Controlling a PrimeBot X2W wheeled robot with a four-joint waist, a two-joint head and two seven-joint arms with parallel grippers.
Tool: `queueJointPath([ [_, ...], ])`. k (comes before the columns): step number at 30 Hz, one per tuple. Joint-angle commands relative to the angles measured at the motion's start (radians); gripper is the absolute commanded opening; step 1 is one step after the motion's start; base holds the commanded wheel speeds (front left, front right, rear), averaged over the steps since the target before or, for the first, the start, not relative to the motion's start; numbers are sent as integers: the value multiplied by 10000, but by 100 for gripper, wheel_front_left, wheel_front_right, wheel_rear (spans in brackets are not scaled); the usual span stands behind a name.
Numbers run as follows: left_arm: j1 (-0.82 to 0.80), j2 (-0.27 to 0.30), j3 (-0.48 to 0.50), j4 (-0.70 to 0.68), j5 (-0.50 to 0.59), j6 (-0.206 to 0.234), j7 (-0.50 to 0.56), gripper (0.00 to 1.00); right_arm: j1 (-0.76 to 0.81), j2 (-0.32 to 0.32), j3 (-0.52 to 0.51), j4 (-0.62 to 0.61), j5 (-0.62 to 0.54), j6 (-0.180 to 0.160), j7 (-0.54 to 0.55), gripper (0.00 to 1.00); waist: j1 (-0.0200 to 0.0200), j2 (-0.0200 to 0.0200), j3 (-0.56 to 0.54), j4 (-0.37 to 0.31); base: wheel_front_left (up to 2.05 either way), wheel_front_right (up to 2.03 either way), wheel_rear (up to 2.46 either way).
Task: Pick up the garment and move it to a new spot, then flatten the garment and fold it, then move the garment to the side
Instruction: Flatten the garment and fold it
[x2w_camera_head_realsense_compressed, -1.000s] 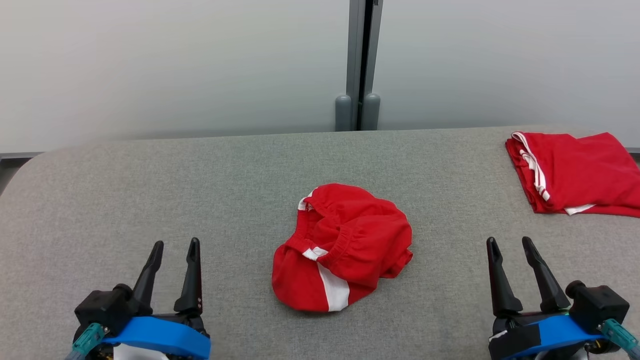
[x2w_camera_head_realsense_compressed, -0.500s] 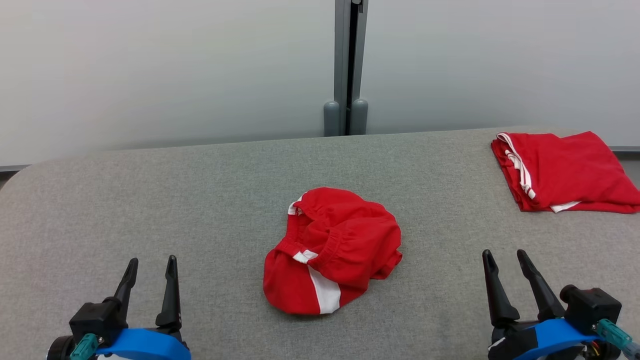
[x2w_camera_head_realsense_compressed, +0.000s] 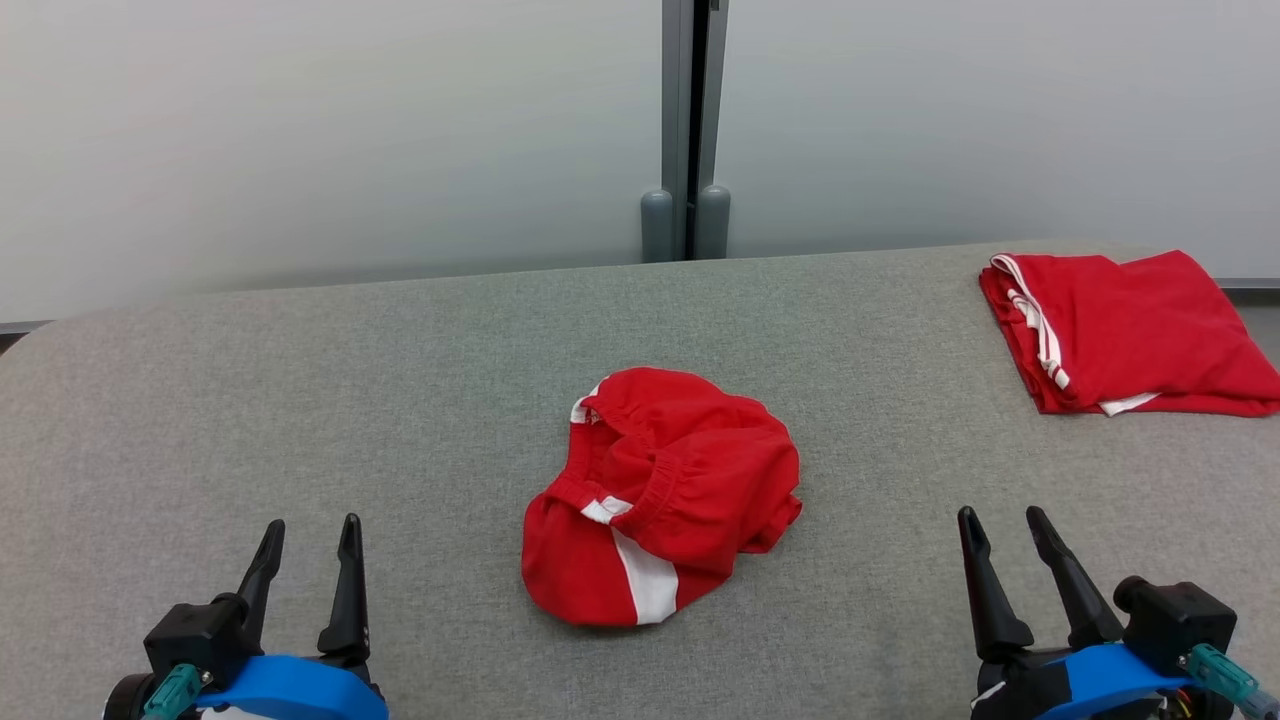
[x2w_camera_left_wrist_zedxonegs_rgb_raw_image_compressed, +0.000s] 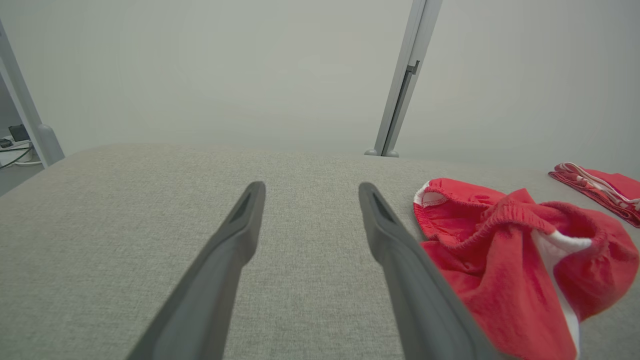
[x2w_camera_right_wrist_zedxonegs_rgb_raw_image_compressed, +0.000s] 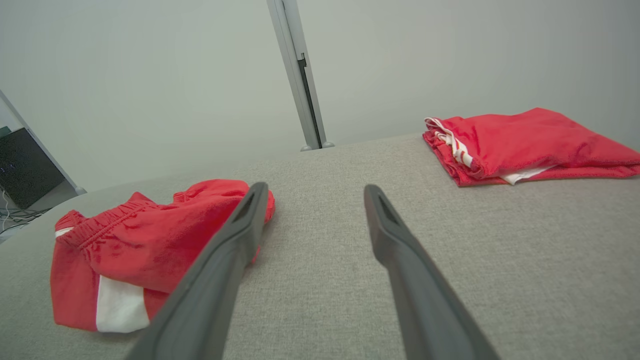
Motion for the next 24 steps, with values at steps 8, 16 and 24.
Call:
queueJointPath([
  [8,-94,8,-146,-193,36,90,79,100,-47,-25,23,20,-3,5,16,100,0,0,-7,56,0,0,0],
  [16,-659,121,-916,-952,532,-249,567,100,-121,-25,85,0,34,5,-49,100,0,0,115,51,0,0,0],
  [24,-1641,-240,-2764,-1375,856,-1229,2153,100,-220,-25,190,64,101,5,-118,100,0,0,307,-53,0,0,0],
])
